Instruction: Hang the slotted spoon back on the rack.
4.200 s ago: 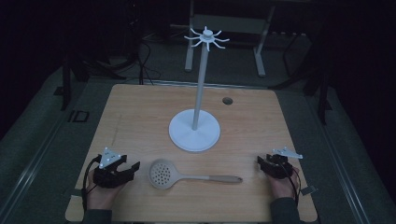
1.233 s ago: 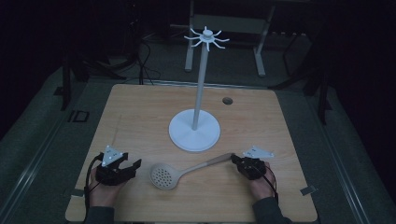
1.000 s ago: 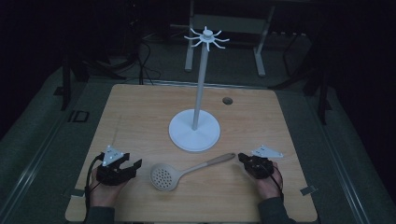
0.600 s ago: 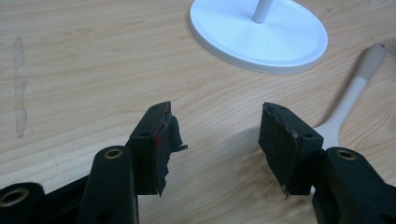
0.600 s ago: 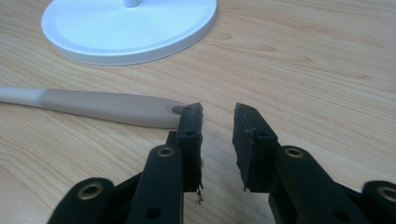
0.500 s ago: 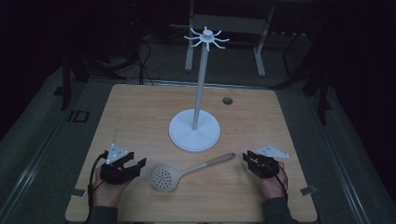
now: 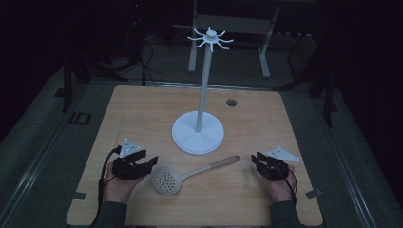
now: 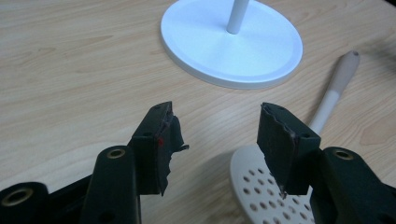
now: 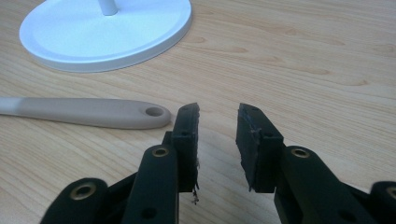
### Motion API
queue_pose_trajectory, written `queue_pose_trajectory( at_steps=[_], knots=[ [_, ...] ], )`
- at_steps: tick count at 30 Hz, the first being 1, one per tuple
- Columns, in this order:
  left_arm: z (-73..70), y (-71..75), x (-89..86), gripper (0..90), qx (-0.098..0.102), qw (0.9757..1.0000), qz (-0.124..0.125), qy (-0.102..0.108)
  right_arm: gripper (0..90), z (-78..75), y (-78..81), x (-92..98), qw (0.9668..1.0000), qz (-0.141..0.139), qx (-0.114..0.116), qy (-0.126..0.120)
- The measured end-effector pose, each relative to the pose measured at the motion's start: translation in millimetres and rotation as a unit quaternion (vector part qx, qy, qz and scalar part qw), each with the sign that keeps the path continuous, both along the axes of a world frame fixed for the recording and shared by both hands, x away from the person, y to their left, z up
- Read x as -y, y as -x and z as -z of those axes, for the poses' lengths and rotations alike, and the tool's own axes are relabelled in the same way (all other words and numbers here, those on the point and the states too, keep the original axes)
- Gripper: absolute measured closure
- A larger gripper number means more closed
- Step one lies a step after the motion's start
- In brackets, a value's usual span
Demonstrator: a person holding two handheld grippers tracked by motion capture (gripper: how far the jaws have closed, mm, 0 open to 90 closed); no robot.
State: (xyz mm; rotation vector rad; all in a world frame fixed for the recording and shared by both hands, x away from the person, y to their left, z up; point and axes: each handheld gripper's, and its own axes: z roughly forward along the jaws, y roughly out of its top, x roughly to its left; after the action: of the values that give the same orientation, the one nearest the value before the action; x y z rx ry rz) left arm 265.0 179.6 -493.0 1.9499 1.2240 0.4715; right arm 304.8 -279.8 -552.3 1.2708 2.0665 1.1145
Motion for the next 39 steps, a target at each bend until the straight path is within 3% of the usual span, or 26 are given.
queue_pose_trajectory(
  at_steps=[6,10,12,21,32,35,36,39],
  knots=[
    [-5.9,-10.4,18.2,49.0,0.004,0.9991,0.031,-0.029,66.5,0.2,-0.2,3.5,1.0000,0.008,-0.002,-0.003],
    [-5.8,-17.0,33.5,49.2,0.006,0.9964,0.057,-0.062,65.9,0.2,0.1,5.5,0.9999,0.013,-0.001,-0.002],
    [-5.6,-21.1,39.9,49.4,0.001,0.9954,0.066,-0.069,65.7,-0.1,0.3,6.2,0.9999,0.014,0.000,-0.003],
    [-6.7,-33.3,60.3,52.4,-0.004,0.9906,0.100,-0.093,64.3,-0.2,0.3,7.1,0.9999,0.017,0.001,0.000],
    [-11.8,-43.2,87.0,51.7,0.009,0.9831,0.138,-0.119,63.3,0.6,-0.7,7.6,0.9998,0.019,0.000,0.003],
    [-11.8,-44.5,89.5,51.4,0.008,0.9825,0.140,-0.122,63.2,0.5,-0.7,7.7,0.9998,0.019,0.000,0.002],
    [-12.0,-48.0,95.4,51.4,0.006,0.9807,0.148,-0.128,63.1,0.5,-0.8,7.8,0.9998,0.020,0.000,0.002],
    [-11.5,-52.2,103.5,50.2,0.003,0.9800,0.150,-0.130,62.5,0.2,-0.9,9.1,0.9998,0.020,0.000,0.001]
  ],
)
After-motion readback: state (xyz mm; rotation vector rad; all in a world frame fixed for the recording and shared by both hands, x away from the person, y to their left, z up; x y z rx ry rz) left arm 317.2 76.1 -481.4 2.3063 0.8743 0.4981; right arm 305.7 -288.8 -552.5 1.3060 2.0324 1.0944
